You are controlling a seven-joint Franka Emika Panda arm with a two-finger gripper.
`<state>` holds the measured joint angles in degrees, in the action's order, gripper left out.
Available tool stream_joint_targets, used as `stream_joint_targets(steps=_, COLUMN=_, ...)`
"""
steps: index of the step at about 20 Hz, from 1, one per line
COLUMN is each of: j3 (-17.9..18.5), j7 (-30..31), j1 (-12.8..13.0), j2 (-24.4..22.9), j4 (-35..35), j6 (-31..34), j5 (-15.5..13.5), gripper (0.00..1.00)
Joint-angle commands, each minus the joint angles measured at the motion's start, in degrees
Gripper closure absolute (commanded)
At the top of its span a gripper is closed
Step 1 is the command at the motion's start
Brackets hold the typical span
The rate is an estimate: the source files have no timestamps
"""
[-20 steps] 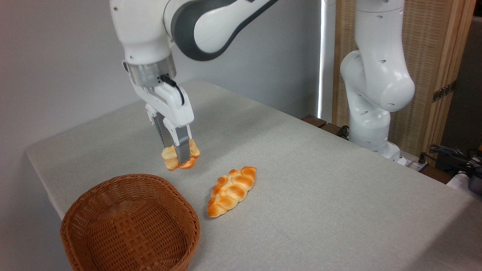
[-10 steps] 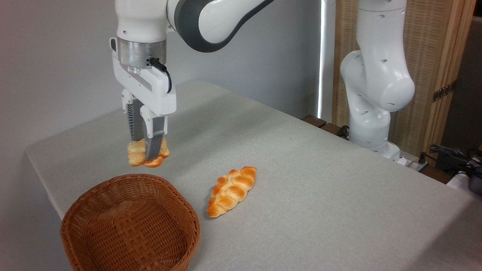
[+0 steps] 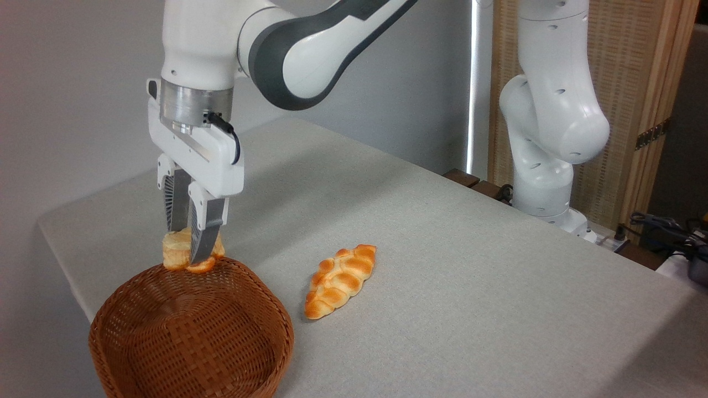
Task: Put bread into the basket
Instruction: 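Lift the held roll and carry it over the wicker basket, then lower the roll into the basket and open the gripper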
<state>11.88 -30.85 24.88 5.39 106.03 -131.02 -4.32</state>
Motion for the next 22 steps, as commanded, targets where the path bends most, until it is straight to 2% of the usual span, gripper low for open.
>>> stream_joint_targets(steps=1, j3=0.3, j7=0.8, j1=0.2, j2=1.4, j4=-0.2, j6=-1.2, j5=-0.4, gripper=0.0)
stream_joint_targets(steps=5, j3=0.3, j7=0.7, j1=0.2, j2=3.1, j4=-0.5, j6=-2.0, j5=-0.2, gripper=0.0)
stream_joint_targets(steps=15, j3=0.8, j7=0.7, j1=0.2, j2=2.8, j4=-0.7, j6=-1.6, j5=-0.2, gripper=0.0)
stream_joint_targets(steps=18, j3=2.3, j7=0.6, j1=0.2, j2=1.3, j4=-1.3, j6=3.5, j5=0.0, gripper=0.0)
stream_joint_targets(steps=21, j3=2.9, j7=0.6, j1=0.2, j2=0.9, j4=-4.8, j6=13.9, j5=0.2, gripper=0.0)
stream_joint_targets(steps=22, j3=2.9, j7=0.5, j1=0.3, j2=0.9, j4=-5.2, j6=16.8, j5=1.2, gripper=0.0)
